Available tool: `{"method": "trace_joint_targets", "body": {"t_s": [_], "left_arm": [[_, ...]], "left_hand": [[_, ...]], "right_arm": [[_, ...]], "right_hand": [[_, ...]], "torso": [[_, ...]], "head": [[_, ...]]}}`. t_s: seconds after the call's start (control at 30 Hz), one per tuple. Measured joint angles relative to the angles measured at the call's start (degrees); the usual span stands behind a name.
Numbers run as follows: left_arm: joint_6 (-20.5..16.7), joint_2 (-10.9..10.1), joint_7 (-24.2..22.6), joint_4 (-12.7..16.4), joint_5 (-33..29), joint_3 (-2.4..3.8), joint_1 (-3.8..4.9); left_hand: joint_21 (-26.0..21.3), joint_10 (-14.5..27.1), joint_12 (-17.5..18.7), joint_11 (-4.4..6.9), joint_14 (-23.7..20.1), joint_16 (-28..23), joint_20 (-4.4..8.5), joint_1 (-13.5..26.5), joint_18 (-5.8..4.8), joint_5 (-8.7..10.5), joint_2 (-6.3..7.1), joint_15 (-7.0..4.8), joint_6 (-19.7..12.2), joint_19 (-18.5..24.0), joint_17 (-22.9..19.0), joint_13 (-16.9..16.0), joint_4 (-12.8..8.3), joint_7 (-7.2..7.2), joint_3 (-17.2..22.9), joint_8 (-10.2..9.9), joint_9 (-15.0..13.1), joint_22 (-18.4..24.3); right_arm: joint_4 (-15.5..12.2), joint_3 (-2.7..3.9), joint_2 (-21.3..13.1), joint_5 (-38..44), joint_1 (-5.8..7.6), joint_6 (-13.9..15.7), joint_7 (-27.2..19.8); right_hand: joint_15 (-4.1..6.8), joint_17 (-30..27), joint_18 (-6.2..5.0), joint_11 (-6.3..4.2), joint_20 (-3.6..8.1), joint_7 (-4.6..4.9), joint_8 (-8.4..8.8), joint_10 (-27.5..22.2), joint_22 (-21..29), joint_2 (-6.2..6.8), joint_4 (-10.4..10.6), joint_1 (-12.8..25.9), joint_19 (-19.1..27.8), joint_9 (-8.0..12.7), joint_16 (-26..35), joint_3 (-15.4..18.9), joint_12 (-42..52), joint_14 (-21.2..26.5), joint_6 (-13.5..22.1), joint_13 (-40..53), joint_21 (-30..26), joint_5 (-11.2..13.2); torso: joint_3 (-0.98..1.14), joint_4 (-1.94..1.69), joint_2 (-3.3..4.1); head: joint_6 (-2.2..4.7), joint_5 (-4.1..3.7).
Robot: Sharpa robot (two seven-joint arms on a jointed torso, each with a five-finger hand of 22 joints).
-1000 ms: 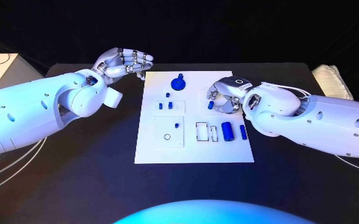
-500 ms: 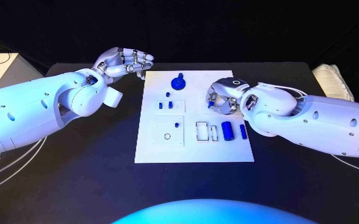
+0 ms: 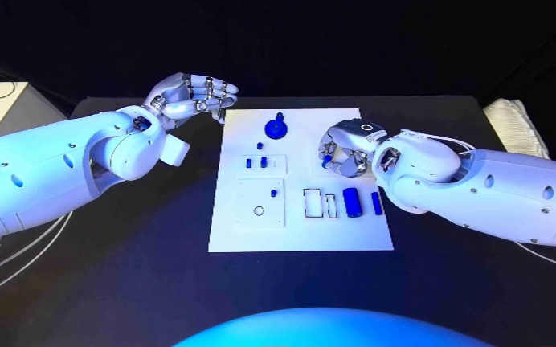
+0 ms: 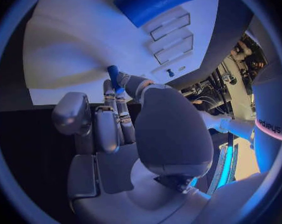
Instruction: Assemble the parts on the task board
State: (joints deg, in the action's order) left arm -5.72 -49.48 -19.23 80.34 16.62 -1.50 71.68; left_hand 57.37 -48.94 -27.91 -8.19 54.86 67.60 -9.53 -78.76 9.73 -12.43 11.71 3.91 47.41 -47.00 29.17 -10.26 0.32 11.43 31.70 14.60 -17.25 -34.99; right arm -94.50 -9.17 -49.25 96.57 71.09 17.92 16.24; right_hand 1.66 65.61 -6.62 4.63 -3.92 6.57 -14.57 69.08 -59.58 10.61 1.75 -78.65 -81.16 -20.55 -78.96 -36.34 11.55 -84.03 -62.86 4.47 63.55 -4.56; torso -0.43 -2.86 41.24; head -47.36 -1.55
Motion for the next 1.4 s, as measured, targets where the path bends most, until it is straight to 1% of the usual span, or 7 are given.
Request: {"method": "trace_joint_targets", "body": {"t_s": [0.17, 0.4, 0.6, 0.83, 1.07, 1.2, 1.4], "left_arm": [[0.1, 0.1, 0.0, -0.2, 0.0, 0.00, 0.00], [0.1, 0.2, 0.0, -0.3, 0.0, 0.00, 0.00], [0.1, 0.2, 0.0, -0.3, 0.0, 0.00, 0.00], [0.2, 0.2, 0.0, -0.3, 0.0, 0.00, -0.01], [0.2, 0.2, 0.0, -0.2, 0.0, 0.00, -0.01], [0.2, 0.3, 0.0, -0.2, 0.0, 0.00, 0.00], [0.2, 0.3, 0.0, -0.1, 0.1, 0.00, 0.00]], "left_hand": [[0.0, 0.0, -0.2, 0.00, 0.0, 0.0, 0.00, 0.0, 0.00, -0.21, 0.00, 0.00, 0.0, 0.0, -0.1, 0.0, 0.0, 0.00, 0.0, 0.0, 0.0, 0.0], [0.0, 0.0, -0.2, 0.00, 0.0, 0.0, 0.00, 0.0, 0.00, -0.21, 0.00, 0.00, 0.0, 0.0, -0.1, 0.0, 0.0, 0.00, 0.0, 0.0, 0.0, 0.0], [0.0, 0.0, -0.2, -0.02, 0.0, 0.0, 0.00, 0.0, 0.00, -0.21, 0.00, 0.00, 0.0, 0.0, 0.0, 0.0, 0.0, 0.00, 0.0, 0.0, 0.0, 0.0], [0.0, 0.2, -0.5, -0.21, 0.0, 0.2, 0.00, 0.0, 0.00, -0.21, 0.00, 0.00, 0.0, 0.0, 0.0, 0.0, 0.0, 0.00, 0.0, 0.0, 0.1, 0.0], [0.0, 0.2, -0.5, -0.21, 0.0, 0.2, 0.00, 0.0, 0.00, -0.21, 0.00, 0.00, 0.0, 0.0, 0.0, 0.0, 0.0, 0.00, 0.0, 0.0, 0.1, 0.0], [0.0, 0.2, -0.5, -0.21, 0.0, 0.2, 0.00, 0.0, 0.00, -0.21, 0.00, 0.00, 0.0, 0.0, 0.0, 0.0, 0.0, 0.00, 0.0, 0.0, 0.1, 0.0], [0.0, 0.2, -0.5, -0.21, 0.0, 0.2, 0.00, 0.0, 0.00, -0.21, 0.00, 0.00, 0.0, 0.0, 0.0, 0.0, 0.0, 0.00, 0.0, 0.0, 0.1, 0.0]], "right_arm": [[-2.4, 0.29, -1.5, 0.2, 0.27, 1.6, 0.1], [-7.5, 1.30, -3.0, 0.0, 1.25, 4.4, 0.0], [-10.1, 1.48, -1.7, -0.5, 1.30, 6.3, -0.4], [-10.8, 1.14, 2.8, -1.2, -0.90, 7.3, -1.2], [-10.8, 0.94, 6.7, -1.4, -3.01, 7.7, -2.2], [-9.9, 0.76, 8.2, -1.0, -4.46, 7.7, -2.6], [-8.4, 0.46, 9.4, -0.1, -5.76, 7.7, -2.7]], "right_hand": [[0.00, -0.1, 0.00, 0.19, 0.33, 0.00, -0.04, 0.2, -1.3, 0.00, -0.3, 0.0, -0.3, 0.0, 0.0, -0.3, -0.3, 0.0, 0.0, 0.0, 1.1, -0.1], [0.00, -0.1, 0.00, 0.19, 0.33, 0.00, -0.28, 0.2, -1.3, 0.01, -0.3, 0.0, -0.3, 0.0, 0.0, -0.3, -0.3, 0.0, 0.0, 0.0, 1.1, -0.1], [0.00, -0.1, 0.00, 0.19, 0.33, 0.00, -0.28, 0.2, -1.7, 0.01, -0.5, 0.0, -0.3, -0.1, 0.0, -0.4, -0.6, 0.0, 0.0, 0.0, 1.5, -0.1], [-0.01, -0.1, 0.00, 0.36, 0.33, 0.01, -0.27, 0.4, -1.7, 0.01, -0.6, 0.0, -0.3, -0.1, 0.0, -0.6, -0.9, 0.0, 0.0, 0.0, 1.6, 0.3], [-0.01, -0.4, 0.00, 0.36, 0.33, 0.05, -0.20, 0.4, -1.4, 0.01, -0.8, 0.0, -0.3, -0.5, 0.0, -0.8, -1.2, 0.0, 0.1, 0.0, 1.6, 0.5], [-0.01, -0.4, 0.00, 0.36, 0.33, 0.09, -0.28, 0.4, -1.4, 0.01, -0.8, 0.0, -0.3, -0.5, 0.0, -1.1, -1.3, 0.0, 0.1, 0.0, 1.6, 0.5], [-0.01, -0.4, 0.00, 0.36, 0.33, 0.14, -0.49, 0.4, -1.4, 0.02, -0.8, 0.0, -0.3, -0.5, 0.0, -1.1, -1.1, 0.0, 0.2, 0.0, 1.6, 0.7]], "torso": [[-0.01, -0.01, -0.05], [-0.04, 0.02, -0.06], [-0.05, 0.04, -0.05], [-0.07, 0.08, -0.07], [-0.09, 0.02, -0.06], [-0.13, -0.02, -0.04], [-0.09, -0.02, 0.03]], "head": [[0.14, -0.02], [0.46, 0.12], [0.48, 0.31], [0.47, 1.02], [0.60, 1.08], [0.65, 1.23], [0.45, 1.51]]}}
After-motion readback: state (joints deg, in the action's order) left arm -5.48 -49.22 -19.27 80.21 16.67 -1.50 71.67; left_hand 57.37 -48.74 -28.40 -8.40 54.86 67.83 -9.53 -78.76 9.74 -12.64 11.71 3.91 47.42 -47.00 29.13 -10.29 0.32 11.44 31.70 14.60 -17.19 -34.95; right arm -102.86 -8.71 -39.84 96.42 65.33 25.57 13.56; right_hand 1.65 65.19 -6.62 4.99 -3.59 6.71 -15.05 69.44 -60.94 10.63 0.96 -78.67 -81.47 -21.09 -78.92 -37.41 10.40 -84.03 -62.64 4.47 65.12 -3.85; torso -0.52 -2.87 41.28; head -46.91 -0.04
